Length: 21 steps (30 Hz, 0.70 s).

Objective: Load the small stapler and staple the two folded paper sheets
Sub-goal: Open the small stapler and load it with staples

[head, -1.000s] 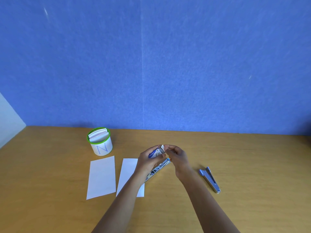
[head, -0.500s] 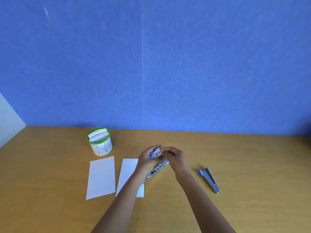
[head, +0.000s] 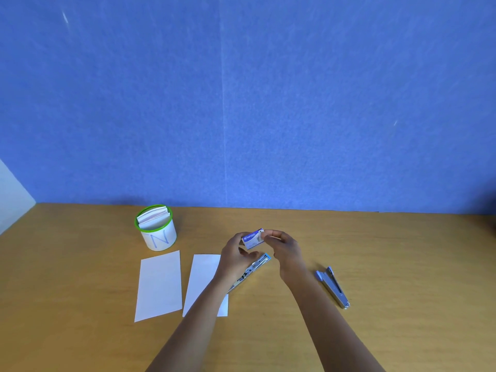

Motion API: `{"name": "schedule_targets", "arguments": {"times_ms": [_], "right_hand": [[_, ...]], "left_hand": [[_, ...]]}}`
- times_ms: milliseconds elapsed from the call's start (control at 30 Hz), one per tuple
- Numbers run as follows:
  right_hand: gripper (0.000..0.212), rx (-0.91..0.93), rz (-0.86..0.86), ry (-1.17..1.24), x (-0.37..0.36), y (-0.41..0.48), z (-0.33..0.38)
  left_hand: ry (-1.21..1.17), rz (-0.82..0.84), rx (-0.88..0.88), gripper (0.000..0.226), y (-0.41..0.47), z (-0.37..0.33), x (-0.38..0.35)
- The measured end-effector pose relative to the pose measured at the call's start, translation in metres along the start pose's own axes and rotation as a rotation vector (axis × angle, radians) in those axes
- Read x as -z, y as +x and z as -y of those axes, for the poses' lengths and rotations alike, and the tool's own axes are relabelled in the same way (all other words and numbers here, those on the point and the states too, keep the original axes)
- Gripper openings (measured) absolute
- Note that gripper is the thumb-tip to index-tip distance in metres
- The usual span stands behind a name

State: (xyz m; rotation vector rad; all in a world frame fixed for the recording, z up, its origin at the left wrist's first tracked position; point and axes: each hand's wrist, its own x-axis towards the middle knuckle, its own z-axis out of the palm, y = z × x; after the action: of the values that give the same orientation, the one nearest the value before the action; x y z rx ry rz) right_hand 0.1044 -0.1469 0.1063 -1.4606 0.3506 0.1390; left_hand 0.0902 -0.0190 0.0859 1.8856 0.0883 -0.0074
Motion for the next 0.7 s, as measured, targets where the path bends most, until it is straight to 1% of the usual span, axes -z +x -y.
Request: {"name": "schedule_targets", "arguments": {"times_ms": [100,200,267,400,500,700], "right_hand": [[0.005,-0.081,-0.099,0.074,0.011,0.015,0.003],[0.005,-0.122,-0.223,0.103,0.028,0.032,0.002],[0.010,-0.136,-0.301,0.109,0.043,0.043,-0.001],[0.020,-0.127,-0.446,0.031,0.070,0.060,-0.008],[0.021,-0.138,-0.539,-0.064,0.085,0.068,-0.009],[0.022,-0.185,-0.581,-0.230,0.099,0.083,-0.016]], "left_hand": [[0.013,-0.010,0.020,0.039,-0.001,0.007,0.000],[0.032,-0.002,0.038,0.037,-0.002,0.015,0.000],[0.050,0.012,0.050,0.036,-0.002,0.020,0.001],[0.079,0.025,0.060,0.034,0.000,0.028,0.000],[0.071,0.026,0.071,0.032,0.001,0.034,-0.001],[0.162,0.047,0.049,0.033,0.004,0.042,-0.009]]}}
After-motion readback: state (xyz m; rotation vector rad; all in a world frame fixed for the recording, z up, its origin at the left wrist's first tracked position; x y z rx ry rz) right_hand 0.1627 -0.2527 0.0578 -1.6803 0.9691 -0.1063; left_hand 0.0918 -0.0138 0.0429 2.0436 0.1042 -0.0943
